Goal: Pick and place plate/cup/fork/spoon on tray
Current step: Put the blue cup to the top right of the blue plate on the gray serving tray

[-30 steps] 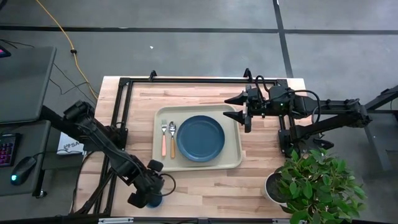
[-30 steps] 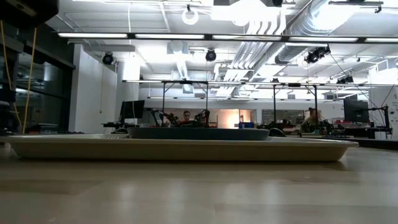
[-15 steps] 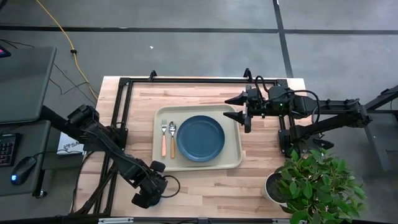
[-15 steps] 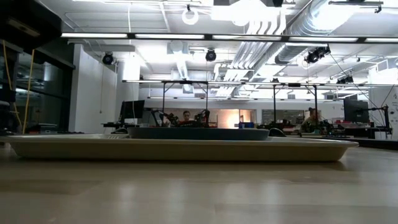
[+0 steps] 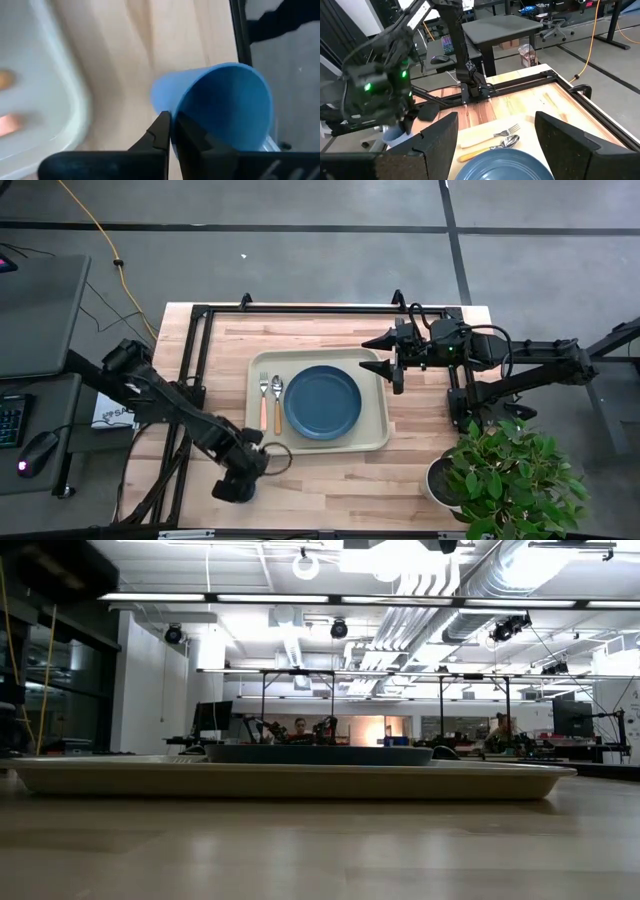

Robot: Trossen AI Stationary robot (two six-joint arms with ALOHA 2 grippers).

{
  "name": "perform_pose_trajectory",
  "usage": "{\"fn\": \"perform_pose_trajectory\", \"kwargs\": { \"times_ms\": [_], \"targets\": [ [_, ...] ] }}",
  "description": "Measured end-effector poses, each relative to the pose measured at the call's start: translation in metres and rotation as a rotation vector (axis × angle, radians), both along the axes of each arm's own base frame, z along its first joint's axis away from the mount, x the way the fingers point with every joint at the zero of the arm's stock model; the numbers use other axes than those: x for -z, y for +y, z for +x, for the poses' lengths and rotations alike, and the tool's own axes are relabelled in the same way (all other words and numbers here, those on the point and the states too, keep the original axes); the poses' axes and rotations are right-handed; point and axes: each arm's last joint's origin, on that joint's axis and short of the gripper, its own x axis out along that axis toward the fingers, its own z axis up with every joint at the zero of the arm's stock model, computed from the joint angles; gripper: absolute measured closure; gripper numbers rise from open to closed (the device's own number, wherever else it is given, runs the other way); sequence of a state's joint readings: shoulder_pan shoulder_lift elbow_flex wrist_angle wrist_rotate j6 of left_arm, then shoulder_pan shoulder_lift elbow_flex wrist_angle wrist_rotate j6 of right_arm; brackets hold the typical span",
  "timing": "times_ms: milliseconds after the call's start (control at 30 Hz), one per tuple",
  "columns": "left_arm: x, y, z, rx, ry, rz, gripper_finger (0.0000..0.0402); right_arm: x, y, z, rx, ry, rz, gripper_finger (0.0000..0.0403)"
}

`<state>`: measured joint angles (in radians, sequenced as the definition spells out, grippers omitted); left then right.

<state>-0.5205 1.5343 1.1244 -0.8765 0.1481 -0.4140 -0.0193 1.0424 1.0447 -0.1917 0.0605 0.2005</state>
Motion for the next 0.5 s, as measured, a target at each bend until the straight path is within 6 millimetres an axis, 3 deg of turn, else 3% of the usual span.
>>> {"fn": "perform_pose_trajectory", "kwargs": {
  "times_ms": [233, 500],
  "targets": [
    [-0.062, 0.058, -0.013, -0.267, -0.215, -0.062, 0.04, -0.006, 0.0, 0.001, 0.015, -0.065, 0.094, 0.0148],
    [-0.13, 0.134, -0.007, -0.533, -0.523, 0.099, 0.0401, -0.026, 0.0, 0.001, 0.005, -0.278, 0.1, 0.0148]
  ]
}}
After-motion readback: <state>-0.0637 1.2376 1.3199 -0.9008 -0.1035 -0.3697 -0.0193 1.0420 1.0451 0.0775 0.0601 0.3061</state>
